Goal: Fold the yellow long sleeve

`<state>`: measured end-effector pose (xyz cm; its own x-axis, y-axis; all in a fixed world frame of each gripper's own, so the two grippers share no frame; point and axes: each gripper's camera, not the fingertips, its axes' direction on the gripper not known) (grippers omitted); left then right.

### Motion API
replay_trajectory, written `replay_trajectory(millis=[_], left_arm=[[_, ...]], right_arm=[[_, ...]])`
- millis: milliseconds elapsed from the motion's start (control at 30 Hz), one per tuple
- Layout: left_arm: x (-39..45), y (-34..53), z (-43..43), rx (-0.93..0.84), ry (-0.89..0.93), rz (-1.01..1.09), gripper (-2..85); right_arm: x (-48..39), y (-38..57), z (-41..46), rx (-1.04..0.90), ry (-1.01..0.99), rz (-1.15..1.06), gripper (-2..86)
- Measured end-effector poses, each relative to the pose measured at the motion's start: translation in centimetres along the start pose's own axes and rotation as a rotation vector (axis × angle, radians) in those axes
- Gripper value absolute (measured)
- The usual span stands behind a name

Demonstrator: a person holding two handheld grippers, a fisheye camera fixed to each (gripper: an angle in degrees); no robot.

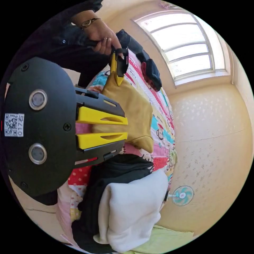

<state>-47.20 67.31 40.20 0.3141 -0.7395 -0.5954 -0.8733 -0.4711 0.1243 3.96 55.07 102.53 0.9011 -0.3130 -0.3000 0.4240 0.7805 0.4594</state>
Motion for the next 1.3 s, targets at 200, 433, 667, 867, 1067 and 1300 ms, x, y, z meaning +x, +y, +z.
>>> replay_trajectory(millis=[200,433,667,867,1067,1300], left_arm=[[5.1,-0.2,-3.7,0.008,0.171,0.100,6.7],[12.5,2.1,-8.6,0.026,0.213,0.300,6.7],[21.7,-0.6,-8.4,0.014,0.316,0.442,6.7],[35.7,-3.1,-5.6,-0.046,0.461,0.735,6.7],[39.1,-2.7,2.0,-0.055,0.402,0.823,6.9],[22.5,0.0,17.9,-0.352,-0.045,0.547,9.0]], right_arm=[[-7.2,-3.7,-5.6,-0.054,-0.158,-0.363,19.4],[-15.6,-5.9,-7.8,-0.299,0.454,-0.680,7.2],[-10.9,-17.8,-17.9,-0.177,0.494,-0.591,7.0],[-4.7,-29.3,-30.0,0.101,0.759,-0.565,7.1],[0.6,-31.7,-34.9,0.105,0.939,-0.641,7.6],[9.2,-14.7,-23.0,-0.511,0.798,-0.243,8.3]])
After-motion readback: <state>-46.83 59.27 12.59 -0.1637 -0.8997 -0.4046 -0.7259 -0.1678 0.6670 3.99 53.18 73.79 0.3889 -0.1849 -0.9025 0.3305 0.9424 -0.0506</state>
